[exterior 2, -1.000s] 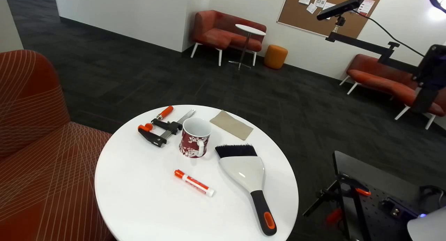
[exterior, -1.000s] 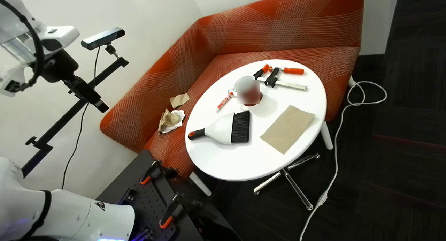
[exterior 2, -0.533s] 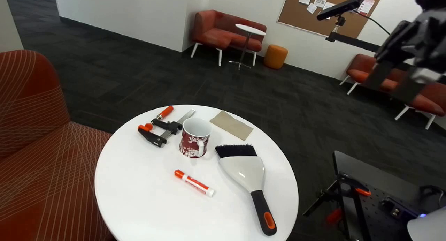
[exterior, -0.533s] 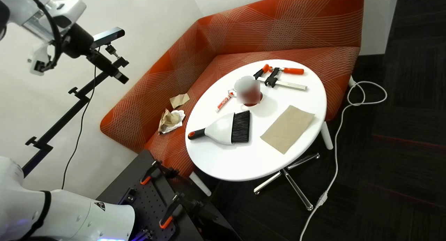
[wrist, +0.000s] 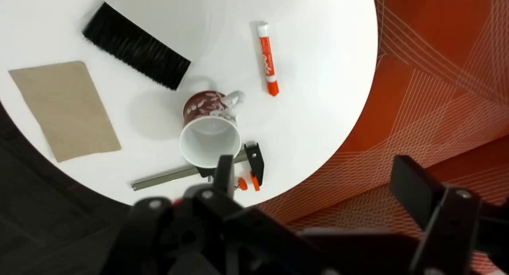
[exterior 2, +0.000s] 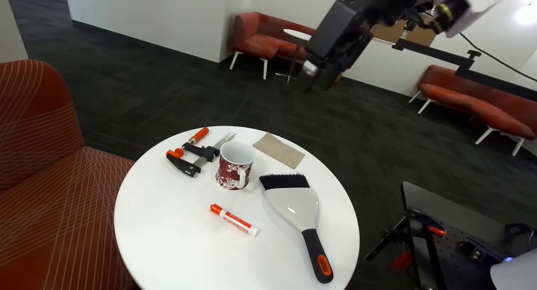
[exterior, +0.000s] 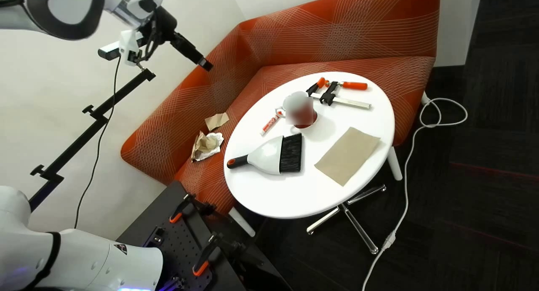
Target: Move the mug cup to the left
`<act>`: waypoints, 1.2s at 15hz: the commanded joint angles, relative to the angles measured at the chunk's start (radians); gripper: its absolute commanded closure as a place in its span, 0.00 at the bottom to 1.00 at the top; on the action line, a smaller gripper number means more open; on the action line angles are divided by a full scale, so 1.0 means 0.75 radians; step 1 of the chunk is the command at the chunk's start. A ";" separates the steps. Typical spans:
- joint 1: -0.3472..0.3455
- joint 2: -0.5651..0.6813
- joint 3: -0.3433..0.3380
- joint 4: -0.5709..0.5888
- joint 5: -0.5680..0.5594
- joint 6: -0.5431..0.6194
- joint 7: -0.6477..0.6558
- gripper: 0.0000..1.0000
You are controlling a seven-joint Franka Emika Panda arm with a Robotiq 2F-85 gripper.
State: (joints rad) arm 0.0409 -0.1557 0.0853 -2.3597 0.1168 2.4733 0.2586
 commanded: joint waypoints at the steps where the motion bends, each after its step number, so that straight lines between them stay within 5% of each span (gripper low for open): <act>1: -0.026 0.288 -0.009 0.236 -0.100 0.042 0.107 0.00; 10: 0.041 0.750 -0.119 0.595 -0.147 -0.013 0.198 0.00; 18: 0.065 0.887 -0.158 0.624 -0.112 0.035 0.176 0.00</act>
State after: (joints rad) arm 0.0781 0.5092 -0.0209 -1.8928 0.0229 2.5013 0.3975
